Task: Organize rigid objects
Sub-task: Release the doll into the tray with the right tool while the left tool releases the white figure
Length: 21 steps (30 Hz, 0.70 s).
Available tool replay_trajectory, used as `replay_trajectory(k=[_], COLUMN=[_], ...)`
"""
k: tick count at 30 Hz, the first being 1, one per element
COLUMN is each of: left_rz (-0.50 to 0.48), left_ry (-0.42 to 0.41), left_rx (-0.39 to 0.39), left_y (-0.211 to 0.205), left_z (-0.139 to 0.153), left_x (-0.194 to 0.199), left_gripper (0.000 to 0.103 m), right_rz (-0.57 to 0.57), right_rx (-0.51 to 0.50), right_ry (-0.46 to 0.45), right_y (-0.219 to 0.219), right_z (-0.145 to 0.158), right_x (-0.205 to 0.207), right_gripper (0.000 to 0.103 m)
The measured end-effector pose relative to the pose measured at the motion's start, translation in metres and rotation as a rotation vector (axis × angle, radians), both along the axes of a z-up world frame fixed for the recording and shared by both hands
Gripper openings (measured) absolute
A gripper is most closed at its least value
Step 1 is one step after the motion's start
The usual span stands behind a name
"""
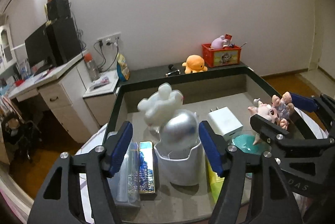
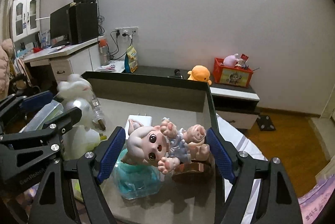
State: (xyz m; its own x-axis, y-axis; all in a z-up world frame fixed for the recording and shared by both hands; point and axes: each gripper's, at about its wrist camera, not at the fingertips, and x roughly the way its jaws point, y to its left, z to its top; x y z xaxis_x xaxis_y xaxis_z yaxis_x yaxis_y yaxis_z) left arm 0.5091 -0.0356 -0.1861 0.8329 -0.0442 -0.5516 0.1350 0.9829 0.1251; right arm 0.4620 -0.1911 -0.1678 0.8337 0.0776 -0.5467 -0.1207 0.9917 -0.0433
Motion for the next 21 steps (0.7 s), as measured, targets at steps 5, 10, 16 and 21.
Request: replay_trajectory(k=[5, 10, 16, 21], left_rz=[0.073, 0.049, 0.042, 0.024], left_ry=[-0.001, -0.016, -0.078, -0.123], left_rx=[-0.012, -0.025, -0.058, -0.063], left_y=[0.009, 0.012, 0.022, 0.022], left_z=[0.001, 0.007, 0.035, 0.05], left_x=[0.002, -0.01, -0.039, -0.072], left_gripper=[0.088, 0.091, 0.098, 0.102], right_rz=[-0.038, -0.063, -0.126, -0.093], right_rx=[-0.05, -0.066, -0.065, 0.017], right_ry=[-0.06, -0.044, -0.031, -0.066], right_y=[0.003, 0.001, -0.012, -0.012], right_z=[0.006, 0.013, 0.023, 0.037], right_x=[-0.002, -0.004, -0.034, -0.067], right_gripper=[0.086, 0.086, 0.086, 0.086])
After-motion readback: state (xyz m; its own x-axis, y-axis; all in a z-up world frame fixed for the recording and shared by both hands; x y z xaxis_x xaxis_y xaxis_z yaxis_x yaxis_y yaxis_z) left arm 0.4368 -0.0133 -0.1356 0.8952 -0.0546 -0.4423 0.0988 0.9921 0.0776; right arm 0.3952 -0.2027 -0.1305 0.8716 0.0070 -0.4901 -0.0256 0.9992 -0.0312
